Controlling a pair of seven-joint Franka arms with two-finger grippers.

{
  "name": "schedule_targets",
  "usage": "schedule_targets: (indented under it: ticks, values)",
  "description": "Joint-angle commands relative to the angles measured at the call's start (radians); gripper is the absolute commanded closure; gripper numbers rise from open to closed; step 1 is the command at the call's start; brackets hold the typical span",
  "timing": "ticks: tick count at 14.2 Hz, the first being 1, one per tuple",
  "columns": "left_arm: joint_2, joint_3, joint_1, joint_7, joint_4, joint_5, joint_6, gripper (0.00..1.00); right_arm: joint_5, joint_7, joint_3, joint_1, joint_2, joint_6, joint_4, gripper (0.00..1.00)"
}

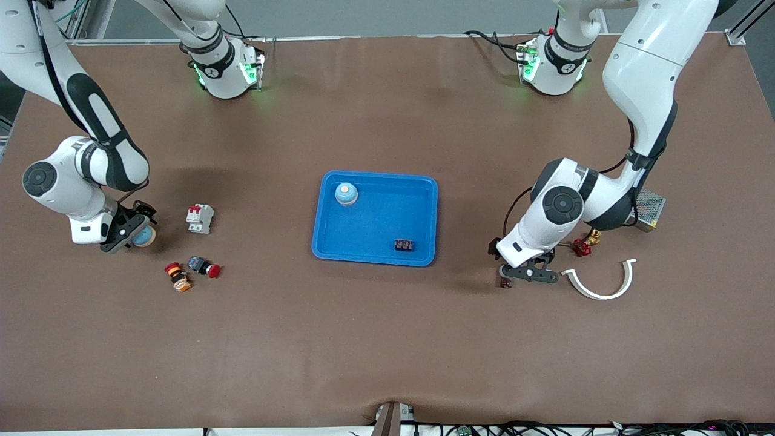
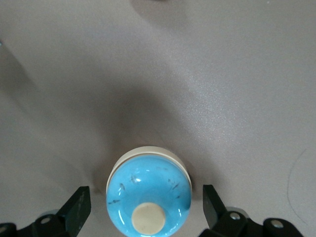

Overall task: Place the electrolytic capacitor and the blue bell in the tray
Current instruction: 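Lower and grasp the second button while the left gripper grasps the second capacitor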

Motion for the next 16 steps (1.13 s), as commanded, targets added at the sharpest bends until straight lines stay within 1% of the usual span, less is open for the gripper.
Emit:
schedule_targets:
  ticks: [1,6,9,10,13,14,15,16]
  values:
    - [0.028,-0.016,0.018,0.015,-0.008,0.019,0.053,0.0,-0.02,-0.009,0.021,-0.031,0.018,0.013,0.011,0.0]
    - [0.06,-0.011,0.017,0.017,0.002,0.024,0.087,0.0,-0.017,-0.006,0.022,-0.029,0.031,0.011,0.02,0.0]
    - [0.078,-0.01,0.012,0.003,0.038,0.028,0.087,0.0,-0.017,0.002,0.022,-0.026,0.031,0.01,0.02,0.0]
    - [0.078,-0.01,0.011,0.0,0.039,0.027,0.087,0.0,-0.017,0.003,0.022,-0.025,0.031,0.01,0.02,0.01]
    - [0.08,-0.007,0.012,0.005,0.042,0.027,0.087,0.0,-0.015,0.006,0.022,-0.022,0.031,0.001,0.024,0.37]
    - [0.08,-0.007,0.014,0.009,0.046,0.028,0.087,0.0,-0.014,0.006,0.022,-0.02,0.031,-0.004,0.027,0.47]
    - [0.087,-0.005,0.014,0.011,0.051,0.028,0.087,0.0,-0.009,0.009,0.022,-0.02,0.031,-0.004,0.028,0.56]
    - [0.094,-0.001,0.014,0.011,0.061,0.028,0.087,0.0,-0.008,0.02,0.022,-0.019,0.031,-0.004,0.028,0.6]
